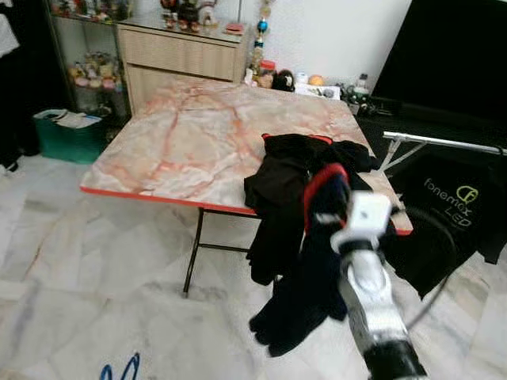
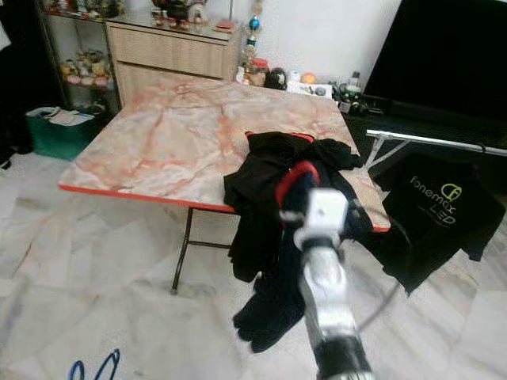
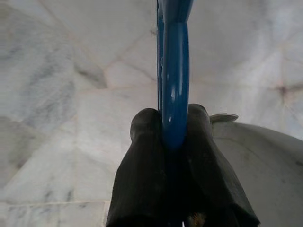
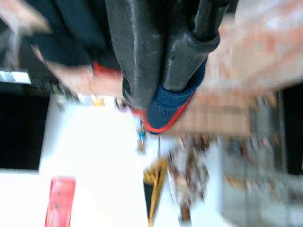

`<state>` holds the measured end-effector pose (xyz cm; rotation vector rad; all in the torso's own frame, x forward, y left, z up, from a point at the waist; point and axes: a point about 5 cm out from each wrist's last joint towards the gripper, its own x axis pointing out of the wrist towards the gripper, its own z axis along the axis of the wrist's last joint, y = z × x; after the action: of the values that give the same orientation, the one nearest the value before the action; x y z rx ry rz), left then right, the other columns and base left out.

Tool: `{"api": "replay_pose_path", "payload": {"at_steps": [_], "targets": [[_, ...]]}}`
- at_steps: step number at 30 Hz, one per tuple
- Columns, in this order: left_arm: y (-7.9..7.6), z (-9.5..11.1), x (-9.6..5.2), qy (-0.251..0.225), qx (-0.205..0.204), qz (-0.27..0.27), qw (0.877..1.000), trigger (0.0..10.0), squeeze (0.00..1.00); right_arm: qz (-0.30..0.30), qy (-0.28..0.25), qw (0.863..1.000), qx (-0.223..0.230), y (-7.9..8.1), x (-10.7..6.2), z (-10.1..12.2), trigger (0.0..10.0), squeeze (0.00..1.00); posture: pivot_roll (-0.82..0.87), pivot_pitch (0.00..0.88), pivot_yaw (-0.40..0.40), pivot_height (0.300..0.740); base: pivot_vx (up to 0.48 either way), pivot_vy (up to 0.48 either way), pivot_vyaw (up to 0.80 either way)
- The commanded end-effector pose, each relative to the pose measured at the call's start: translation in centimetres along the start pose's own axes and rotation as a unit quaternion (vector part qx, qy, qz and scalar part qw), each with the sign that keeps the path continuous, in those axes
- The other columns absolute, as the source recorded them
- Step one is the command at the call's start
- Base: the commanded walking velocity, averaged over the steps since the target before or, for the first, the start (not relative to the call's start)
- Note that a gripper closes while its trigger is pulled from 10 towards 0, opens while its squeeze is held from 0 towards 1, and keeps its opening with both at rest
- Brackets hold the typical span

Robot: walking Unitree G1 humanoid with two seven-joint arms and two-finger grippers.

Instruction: Hang hanger

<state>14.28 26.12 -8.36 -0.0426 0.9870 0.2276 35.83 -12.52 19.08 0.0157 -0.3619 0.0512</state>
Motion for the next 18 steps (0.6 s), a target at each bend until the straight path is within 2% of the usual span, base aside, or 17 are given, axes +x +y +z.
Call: {"api": "replay_pose_path", "payload": {"at_steps": [1, 2, 3, 4, 6, 10, 15, 18], "targets": [[-0.8, -1.0, 0.0, 0.019, -0.007, -0.011, 1.0, 10.0, 0.0, -0.009, -0.039, 0.999, 0.0, -1.1, 0.9, 1.9, 10.0, 0.0, 0.19, 0.0, -0.095, 0.74, 0.375, 0.0, 0.0], [-0.6, -1.1, -0.1, 0.022, -0.008, -0.008, 1.0, 10.0, 0.0, 0.007, -0.071, 0.997, 0.002, -0.6, 2.1, 3.8, 10.0, 0.0, 0.2, 0.0, -0.093, 0.74, 0.375, 0.0, 0.0], [-0.6, -1.1, -0.1, 0.022, -0.008, -0.008, 1.0, 10.0, 0.0, 0.007, -0.071, 0.997, 0.002, -0.6, 2.1, 3.8, 10.0, 0.0, 0.2, 0.0, -0.093, 0.74, 0.375, 0.0, 0.0], [-0.4, -1.2, -0.1, 0.026, -0.008, -0.007, 1.0, 10.0, 0.0, 0.02, -0.09, 0.996, -0.002, -0.3, 3.1, 5.1, 10.0, 0.0, 0.21, 0.0, -0.096, 0.74, 0.371, 0.0, 0.0], [-0.1, -1.4, -0.2, 0.029, -0.008, -0.005, 1.0, 10.0, 0.0, 0.026, -0.098, 0.995, -0.008, -0.2, 4.0, 6.1, 10.0, 0.0, 0.21, 0.0, -0.103, 0.74, 0.371, 0.0, 0.0], [0.4, -1.7, -0.3, 0.034, -0.011, 0.0, 0.999, 10.0, 0.0, 0.013, -0.095, 0.995, -0.014, -0.8, 6.1, 7.6, 10.0, 0.0, 0.22, 0.0, -0.114, 0.74, 0.374, 0.0, 0.0], [0.8, -2.0, -0.5, 0.038, -0.016, 0.004, 0.999, 10.0, 0.0, 0.0, -0.087, 0.996, -0.034, -1.5, 7.4, 8.4, 10.0, 0.0, 0.22, 0.0, -0.12, 0.74, 0.373, 0.0, 0.0], [0.0, -1.8, -0.3, 0.036, -0.017, -0.001, 0.999, 10.0, 0.0, 0.0, -0.077, 0.997, -0.033, -1.7, 7.9, 8.6, 10.0, 0.0, 0.22, 0.0, -0.122, 0.74, 0.377, 0.0, 0.0]]}}
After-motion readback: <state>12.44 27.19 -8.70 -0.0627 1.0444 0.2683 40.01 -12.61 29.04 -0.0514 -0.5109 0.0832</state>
